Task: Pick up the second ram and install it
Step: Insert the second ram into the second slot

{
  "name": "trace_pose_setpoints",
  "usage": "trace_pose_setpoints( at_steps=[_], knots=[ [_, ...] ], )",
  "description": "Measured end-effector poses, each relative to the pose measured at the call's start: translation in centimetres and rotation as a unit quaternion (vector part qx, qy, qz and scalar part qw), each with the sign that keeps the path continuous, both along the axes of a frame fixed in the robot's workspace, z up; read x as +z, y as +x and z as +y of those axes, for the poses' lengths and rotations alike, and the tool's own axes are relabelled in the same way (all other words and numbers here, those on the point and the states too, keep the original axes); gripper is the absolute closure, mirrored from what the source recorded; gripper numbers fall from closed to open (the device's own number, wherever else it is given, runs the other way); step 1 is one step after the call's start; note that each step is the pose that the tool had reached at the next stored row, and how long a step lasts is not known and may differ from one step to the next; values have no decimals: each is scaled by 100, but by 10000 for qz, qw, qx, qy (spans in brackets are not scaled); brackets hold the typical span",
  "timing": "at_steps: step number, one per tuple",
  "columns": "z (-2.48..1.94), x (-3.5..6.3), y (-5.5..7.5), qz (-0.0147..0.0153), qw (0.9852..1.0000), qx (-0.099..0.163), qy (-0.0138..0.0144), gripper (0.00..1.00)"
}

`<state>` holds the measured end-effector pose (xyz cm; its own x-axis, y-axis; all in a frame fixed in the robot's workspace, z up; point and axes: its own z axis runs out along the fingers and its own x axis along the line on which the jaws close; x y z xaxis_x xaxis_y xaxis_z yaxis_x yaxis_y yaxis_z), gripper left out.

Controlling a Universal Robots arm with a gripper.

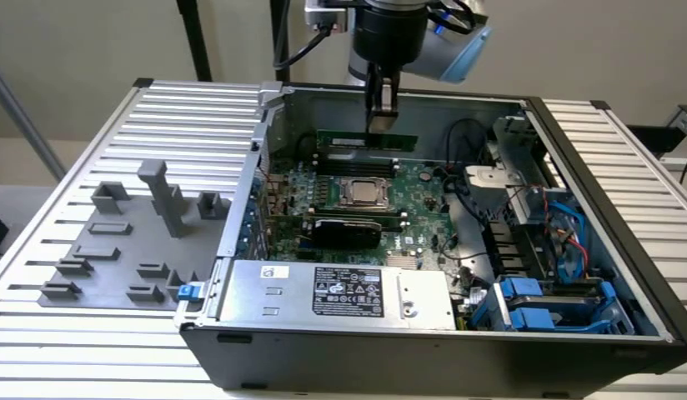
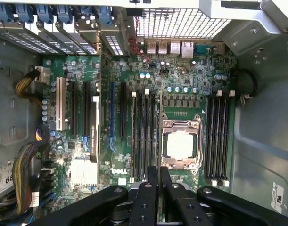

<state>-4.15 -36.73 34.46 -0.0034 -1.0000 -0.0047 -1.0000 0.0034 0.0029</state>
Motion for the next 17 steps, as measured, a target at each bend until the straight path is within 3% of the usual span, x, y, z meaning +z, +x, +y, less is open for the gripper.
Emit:
trace_pose_setpoints(
  at_steps=[17],
  knots=[
    [11, -309, -21, 0, 10000, -32, 0, 86]
  ],
)
